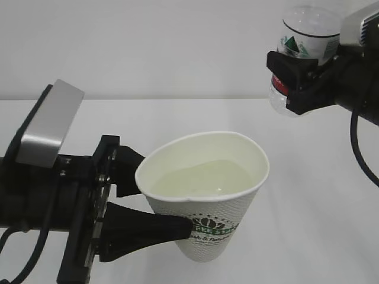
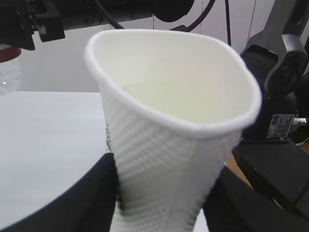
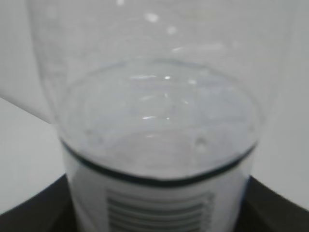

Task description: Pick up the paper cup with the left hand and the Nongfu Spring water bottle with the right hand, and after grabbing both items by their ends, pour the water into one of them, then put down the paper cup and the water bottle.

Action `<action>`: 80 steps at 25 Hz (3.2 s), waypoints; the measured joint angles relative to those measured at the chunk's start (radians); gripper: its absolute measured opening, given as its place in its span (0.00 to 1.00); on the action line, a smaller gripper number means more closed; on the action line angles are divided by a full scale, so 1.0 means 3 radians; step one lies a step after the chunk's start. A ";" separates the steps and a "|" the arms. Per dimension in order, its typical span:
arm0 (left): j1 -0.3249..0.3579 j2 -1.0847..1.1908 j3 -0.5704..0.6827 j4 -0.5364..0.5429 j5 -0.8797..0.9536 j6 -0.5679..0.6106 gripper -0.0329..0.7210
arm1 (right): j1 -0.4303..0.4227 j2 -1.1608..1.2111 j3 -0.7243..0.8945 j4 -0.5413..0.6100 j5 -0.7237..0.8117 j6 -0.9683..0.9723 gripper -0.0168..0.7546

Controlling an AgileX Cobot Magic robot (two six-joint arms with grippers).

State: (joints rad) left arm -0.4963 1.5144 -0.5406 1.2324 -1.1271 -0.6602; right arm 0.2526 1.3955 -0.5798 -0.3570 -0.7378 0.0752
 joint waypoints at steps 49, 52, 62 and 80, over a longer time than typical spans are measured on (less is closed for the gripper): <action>0.0000 0.0000 0.0000 0.0086 0.0058 0.0000 0.55 | 0.0000 0.0921 -0.0023 0.1423 -0.0346 -0.0906 0.64; 0.0000 0.0000 0.0000 0.0086 0.0058 0.0000 0.55 | -0.0032 0.0921 -0.0023 0.1423 -0.0346 -0.0912 0.64; 0.0000 0.0000 0.0000 0.0086 0.0063 0.0000 0.55 | -0.0544 0.0921 -0.0023 0.1516 -0.0348 -0.0899 0.64; -0.0010 0.0000 0.0000 0.0086 0.0070 0.0000 0.55 | -0.0676 0.1161 -0.0023 0.1190 -0.0566 -0.0492 0.64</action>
State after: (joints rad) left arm -0.4994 1.5144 -0.5406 1.2582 -1.1060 -0.6602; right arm 0.0497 1.7438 -0.5866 0.0000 -0.9075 -0.0723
